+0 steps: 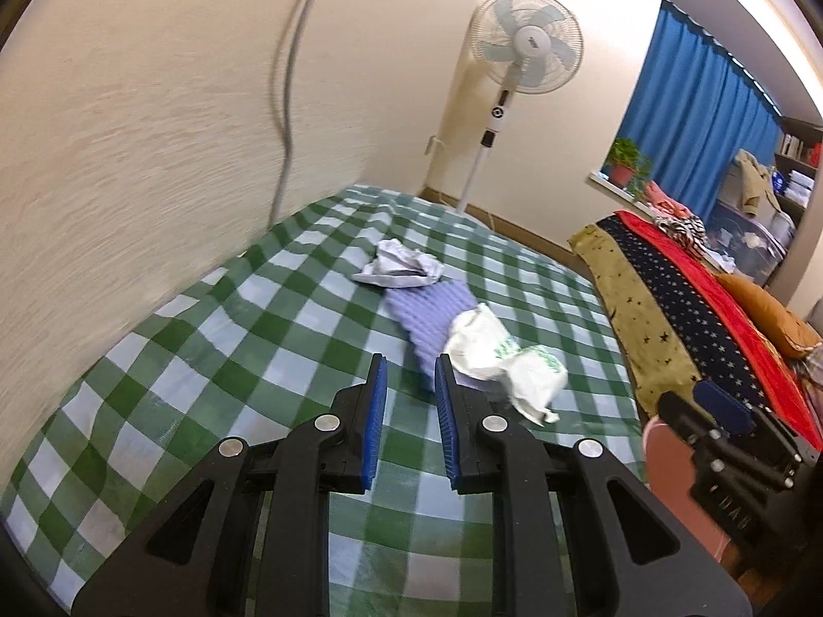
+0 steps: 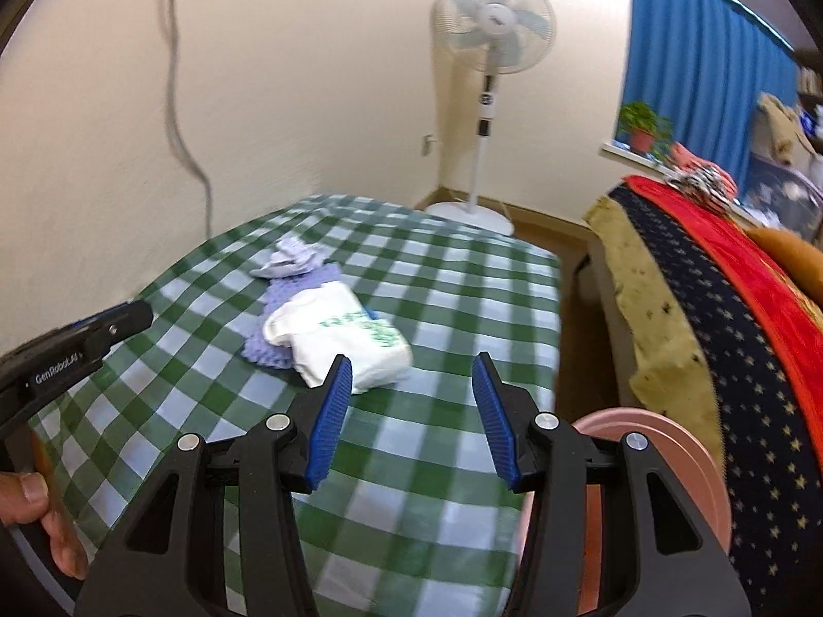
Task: Collect trash
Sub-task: 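Move both tools back to the pile, right tool toward the white printed bag, then close the right tool on the white printed bag and lift it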
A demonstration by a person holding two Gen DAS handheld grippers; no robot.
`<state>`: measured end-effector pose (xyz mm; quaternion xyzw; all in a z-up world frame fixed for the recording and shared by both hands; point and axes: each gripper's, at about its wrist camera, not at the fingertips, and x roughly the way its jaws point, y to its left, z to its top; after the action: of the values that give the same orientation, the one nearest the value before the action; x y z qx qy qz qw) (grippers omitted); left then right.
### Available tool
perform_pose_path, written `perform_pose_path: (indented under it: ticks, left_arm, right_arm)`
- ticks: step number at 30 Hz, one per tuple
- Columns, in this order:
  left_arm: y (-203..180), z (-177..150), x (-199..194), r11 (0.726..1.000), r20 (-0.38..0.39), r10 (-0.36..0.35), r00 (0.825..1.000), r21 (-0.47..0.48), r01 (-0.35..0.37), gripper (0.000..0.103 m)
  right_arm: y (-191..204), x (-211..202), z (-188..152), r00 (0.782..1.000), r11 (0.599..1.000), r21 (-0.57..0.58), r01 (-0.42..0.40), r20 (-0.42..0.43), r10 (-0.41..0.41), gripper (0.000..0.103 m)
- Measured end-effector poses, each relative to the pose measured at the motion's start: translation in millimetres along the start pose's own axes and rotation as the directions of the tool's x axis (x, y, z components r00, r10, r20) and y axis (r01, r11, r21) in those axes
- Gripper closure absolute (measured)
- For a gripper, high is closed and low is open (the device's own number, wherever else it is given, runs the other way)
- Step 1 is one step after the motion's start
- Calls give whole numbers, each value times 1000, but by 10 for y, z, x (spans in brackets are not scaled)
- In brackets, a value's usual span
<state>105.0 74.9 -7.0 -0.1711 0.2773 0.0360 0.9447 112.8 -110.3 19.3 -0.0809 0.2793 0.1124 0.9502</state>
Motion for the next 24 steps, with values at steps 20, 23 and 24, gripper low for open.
perform_pose_path:
  ticks: [20, 23, 24]
  left_arm:
    - [229, -53, 342, 998, -47, 50, 998, -46, -52, 84]
    - [262, -37, 352, 997, -47, 55, 997, -53, -58, 84]
    - [270, -35, 355, 997, -47, 57, 997, -54, -59, 84]
  right_arm:
    - [597, 748, -16, 998, 987, -163, -12, -61, 2, 48]
    - [611, 857, -25, 996, 985, -172, 1, -90, -17, 50]
    - [608, 885, -22, 995, 985, -171, 3, -96, -20, 52]
